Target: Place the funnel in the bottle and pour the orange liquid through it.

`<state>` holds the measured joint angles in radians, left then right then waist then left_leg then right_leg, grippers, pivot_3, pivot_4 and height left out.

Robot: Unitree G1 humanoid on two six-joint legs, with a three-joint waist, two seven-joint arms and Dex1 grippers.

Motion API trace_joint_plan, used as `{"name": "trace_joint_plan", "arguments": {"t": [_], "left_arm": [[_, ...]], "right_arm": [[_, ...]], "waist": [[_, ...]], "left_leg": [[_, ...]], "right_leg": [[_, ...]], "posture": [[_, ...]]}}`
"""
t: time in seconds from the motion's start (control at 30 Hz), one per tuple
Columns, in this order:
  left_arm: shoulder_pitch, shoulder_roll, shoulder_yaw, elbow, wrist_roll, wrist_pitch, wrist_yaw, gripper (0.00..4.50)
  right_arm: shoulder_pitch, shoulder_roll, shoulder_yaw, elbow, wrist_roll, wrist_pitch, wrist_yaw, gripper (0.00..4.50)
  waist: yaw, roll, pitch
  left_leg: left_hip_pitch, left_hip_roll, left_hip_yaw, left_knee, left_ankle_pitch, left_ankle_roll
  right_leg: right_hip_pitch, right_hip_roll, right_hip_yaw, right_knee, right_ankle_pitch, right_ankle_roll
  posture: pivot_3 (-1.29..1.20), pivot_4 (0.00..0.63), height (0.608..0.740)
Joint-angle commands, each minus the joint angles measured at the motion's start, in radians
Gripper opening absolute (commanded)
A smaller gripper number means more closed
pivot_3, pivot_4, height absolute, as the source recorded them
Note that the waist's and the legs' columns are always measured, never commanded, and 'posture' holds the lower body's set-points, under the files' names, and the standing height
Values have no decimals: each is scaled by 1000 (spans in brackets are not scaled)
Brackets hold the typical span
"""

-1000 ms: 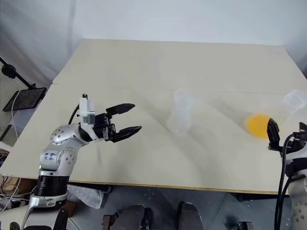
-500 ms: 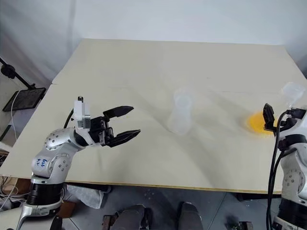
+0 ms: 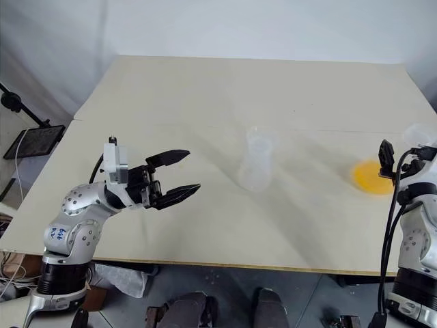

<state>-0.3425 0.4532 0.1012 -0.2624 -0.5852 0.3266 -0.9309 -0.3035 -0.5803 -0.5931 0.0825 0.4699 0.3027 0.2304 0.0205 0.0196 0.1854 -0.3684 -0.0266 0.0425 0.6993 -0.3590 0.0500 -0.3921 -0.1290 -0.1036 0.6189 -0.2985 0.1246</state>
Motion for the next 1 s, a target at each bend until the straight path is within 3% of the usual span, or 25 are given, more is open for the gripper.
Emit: {"name": "trace_joint_plan", "arguments": {"t": [0.03,0.17,0.27,0.4,0.43,0.83,1.0], "left_arm": [[-12,0,3,-21,-23,-15,-4,4469],[-14,-2,-3,-18,-30,-10,-12,4469],[-17,-3,-5,-12,-27,-13,-16,4500],[-23,-6,-6,-5,-24,-18,-17,4500],[-26,-7,-7,-3,-23,-20,-17,4500],[-35,-6,-3,10,-15,-43,-17,4500],[-27,2,3,19,-14,-51,-21,4500]], "right_arm": [[-21,-25,-15,-1,-10,-44,11,4500],[-40,-21,-15,28,-23,-61,2,4500],[-54,-19,-12,51,-30,-74,4,3842],[-66,-18,-12,77,-37,-89,4,2535],[-69,-17,-12,82,-38,-94,5,2417],[-55,-12,-10,23,-49,-106,-10,2417],[-85,-50,89,-210,-69,154,-104,2417]], "waist": [[0,0,0],[0,0,0],[0,0,0],[0,0,0],[0,0,0],[1,0,0],[-6,1,1]], "left_leg": [[0,0,0,0,0,0],[0,0,0,0,0,0],[0,0,0,0,0,0],[0,0,0,0,0,0],[0,0,0,0,0,0],[0,0,0,0,0,0],[-1,0,0,0,0,0]], "right_leg": [[0,0,0,0,0,0],[0,0,0,0,0,0],[0,0,0,0,0,0],[0,0,0,0,0,0],[0,0,0,-1,0,0],[0,0,0,-1,0,0],[-1,0,0,-1,0,0]], "posture": [[0,150,740],[0,150,740],[0,150,740],[0,150,740],[0,150,740],[0,150,740],[0,150,740]]}}
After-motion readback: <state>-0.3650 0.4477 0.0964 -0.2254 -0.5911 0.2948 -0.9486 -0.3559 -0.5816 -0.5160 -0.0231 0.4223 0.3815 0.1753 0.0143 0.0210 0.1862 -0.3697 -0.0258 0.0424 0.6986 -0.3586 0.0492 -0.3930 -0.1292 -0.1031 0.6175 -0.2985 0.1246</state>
